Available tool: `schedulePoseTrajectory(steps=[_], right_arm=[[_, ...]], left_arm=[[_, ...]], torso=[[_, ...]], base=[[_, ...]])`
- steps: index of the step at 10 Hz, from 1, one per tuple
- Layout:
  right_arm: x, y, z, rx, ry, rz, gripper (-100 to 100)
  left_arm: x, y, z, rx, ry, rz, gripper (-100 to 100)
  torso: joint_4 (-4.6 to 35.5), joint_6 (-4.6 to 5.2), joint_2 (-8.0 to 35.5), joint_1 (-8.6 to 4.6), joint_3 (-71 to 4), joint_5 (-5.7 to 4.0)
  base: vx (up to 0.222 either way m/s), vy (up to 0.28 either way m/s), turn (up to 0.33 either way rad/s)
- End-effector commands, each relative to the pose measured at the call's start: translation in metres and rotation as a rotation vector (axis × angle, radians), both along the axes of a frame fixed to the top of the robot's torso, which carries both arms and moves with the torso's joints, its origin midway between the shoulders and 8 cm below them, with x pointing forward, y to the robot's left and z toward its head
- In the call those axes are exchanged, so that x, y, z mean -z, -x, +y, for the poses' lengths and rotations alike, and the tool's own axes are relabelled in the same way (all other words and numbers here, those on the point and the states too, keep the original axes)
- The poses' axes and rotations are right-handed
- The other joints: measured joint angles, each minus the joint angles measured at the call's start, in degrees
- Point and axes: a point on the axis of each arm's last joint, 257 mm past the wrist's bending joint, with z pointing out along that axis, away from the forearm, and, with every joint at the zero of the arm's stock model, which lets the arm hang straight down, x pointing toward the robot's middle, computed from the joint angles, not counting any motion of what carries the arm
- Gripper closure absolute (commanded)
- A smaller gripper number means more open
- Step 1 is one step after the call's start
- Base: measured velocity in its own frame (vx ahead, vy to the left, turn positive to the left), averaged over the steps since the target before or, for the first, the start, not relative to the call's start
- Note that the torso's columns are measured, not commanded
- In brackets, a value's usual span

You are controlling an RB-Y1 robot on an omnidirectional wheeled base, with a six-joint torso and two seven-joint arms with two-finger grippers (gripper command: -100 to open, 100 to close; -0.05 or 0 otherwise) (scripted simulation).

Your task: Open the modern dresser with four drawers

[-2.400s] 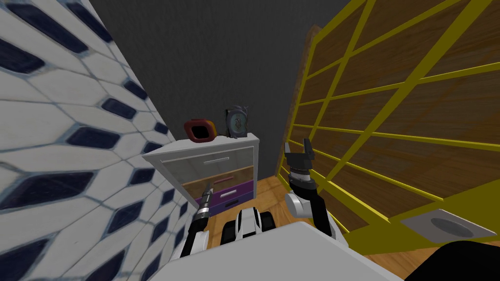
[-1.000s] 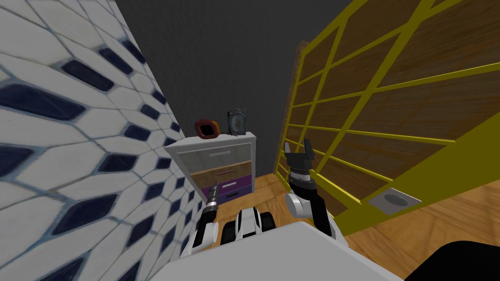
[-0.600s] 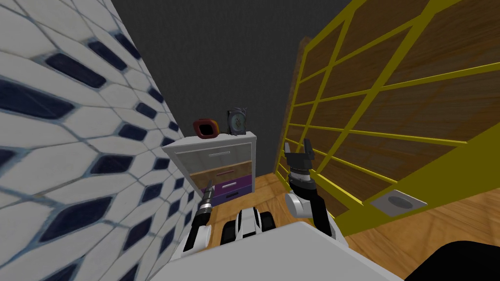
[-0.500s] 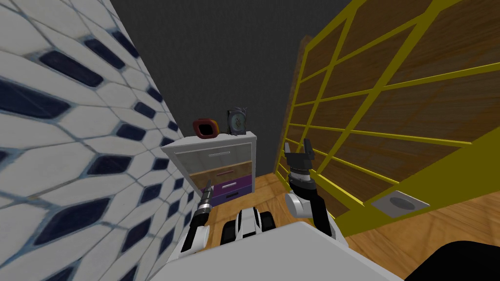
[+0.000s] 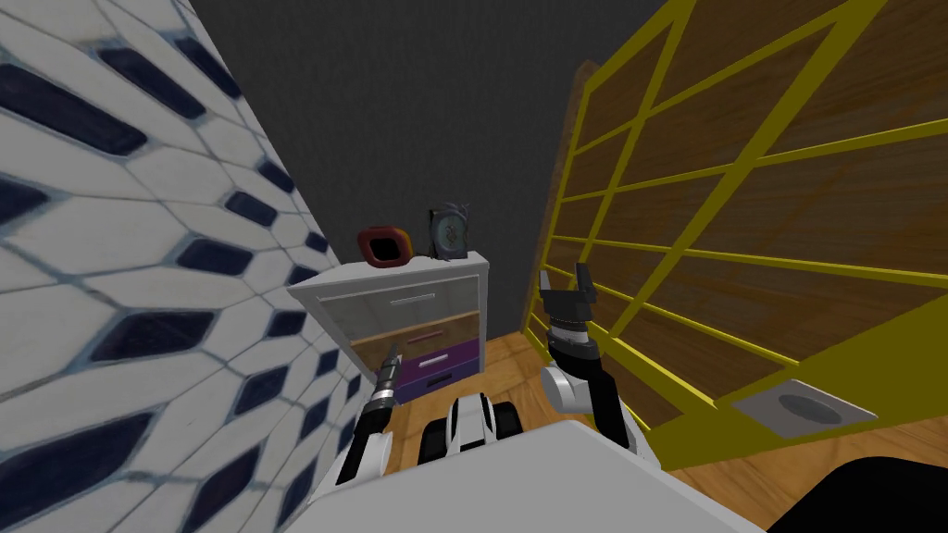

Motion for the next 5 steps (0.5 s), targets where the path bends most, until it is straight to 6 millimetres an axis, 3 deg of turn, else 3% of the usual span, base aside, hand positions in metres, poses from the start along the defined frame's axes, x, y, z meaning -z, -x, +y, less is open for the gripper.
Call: schedulePoseTrajectory(steps=[1,4,5], right_arm=[[0.0,0.0,0.0,0.0,0.0,0.0,0],[0.0,0.0,0.0,0.0,0.0,0.0,0],[0.0,0.0,0.0,0.0,0.0,0.0,0]], left_arm=[[0.004,0.001,-0.021,-0.006,0.053,-0.008,-100],[0.007,0.001,-0.048,-0.014,0.122,-0.014,-100],[0.007,0.002,-0.043,-0.012,0.108,-0.013,-100]], torso=[[0.1,-0.01,0.3,-0.04,0.1,-0.02],[0.1,0.0,0.5,-0.04,0.3,-0.02],[0.1,-0.01,0.3,-0.03,0.2,-0.02]], base=[[0.055,0.013,-0.001],[0.004,0.005,-0.001],[0.0,0.0,0.0]])
